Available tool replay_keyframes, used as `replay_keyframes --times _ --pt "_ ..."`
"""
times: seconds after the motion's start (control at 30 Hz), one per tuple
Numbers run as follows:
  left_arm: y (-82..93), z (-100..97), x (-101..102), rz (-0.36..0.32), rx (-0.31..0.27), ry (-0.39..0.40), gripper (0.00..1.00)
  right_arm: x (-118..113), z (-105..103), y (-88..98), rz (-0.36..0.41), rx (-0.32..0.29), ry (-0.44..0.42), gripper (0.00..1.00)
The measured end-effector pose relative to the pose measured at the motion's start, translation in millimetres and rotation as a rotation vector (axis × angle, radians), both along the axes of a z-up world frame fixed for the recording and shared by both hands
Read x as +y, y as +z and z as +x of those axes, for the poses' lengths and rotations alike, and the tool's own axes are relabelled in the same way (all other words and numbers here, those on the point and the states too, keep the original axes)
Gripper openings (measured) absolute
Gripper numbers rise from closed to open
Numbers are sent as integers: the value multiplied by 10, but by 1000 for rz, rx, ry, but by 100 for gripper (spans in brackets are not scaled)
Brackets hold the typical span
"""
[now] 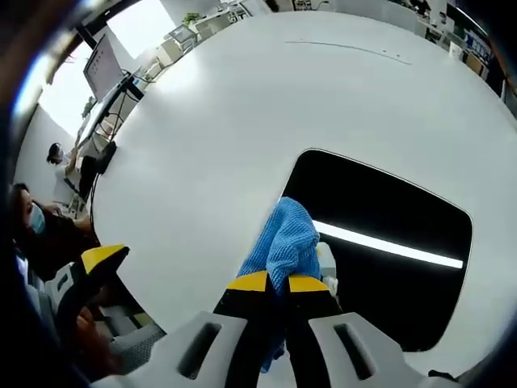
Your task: Wipe the mirror surface with the cleaning cloth until all visible marks leave the cleaned area.
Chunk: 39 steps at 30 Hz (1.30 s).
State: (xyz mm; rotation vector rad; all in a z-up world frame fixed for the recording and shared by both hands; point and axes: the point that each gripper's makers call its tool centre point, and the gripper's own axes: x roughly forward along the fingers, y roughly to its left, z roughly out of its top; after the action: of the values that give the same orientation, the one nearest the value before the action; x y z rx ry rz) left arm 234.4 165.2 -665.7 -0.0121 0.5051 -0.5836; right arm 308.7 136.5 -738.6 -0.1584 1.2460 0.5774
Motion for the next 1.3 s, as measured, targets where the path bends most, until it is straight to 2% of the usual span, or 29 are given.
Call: replay_keyframes --times 0.43,0.57,0.63,0.77,0.87,0.93,1.17,1.2,1.23,1.27,1.3 --pt "-12 -22 153 -36 20 48 99 0 33 -6 -1 -9 21 1" --pt "18 12 248 -95 31 120 99 9 108 -15 -1 -15 25 1" --pt "26 9 272 -98 28 130 99 21 160 -25 -6 -26 39 1" --pt "32 -18 279 -91 27 137 99 39 214 -34 -25 -29 97 1" --pt "48 -35 262 -70 14 128 99 50 304 -35 -58 -62 147 1" --pt "40 -34 272 -69 16 131 99 63 334 -37 -55 -50 134 1" --pt "15 -15 283 -65 38 146 99 110 522 -76 -69 -67 153 1" --pt "24 -13 274 -75 45 147 99 112 539 -73 -69 -68 151 1" --pt "68 -19 220 -134 66 151 99 118 563 -66 -67 -69 149 1" --pt "101 -11 218 -143 59 150 99 123 578 -64 -67 -69 149 1" --pt "114 -4 227 -114 37 150 99 134 622 -76 -68 -70 151 1"
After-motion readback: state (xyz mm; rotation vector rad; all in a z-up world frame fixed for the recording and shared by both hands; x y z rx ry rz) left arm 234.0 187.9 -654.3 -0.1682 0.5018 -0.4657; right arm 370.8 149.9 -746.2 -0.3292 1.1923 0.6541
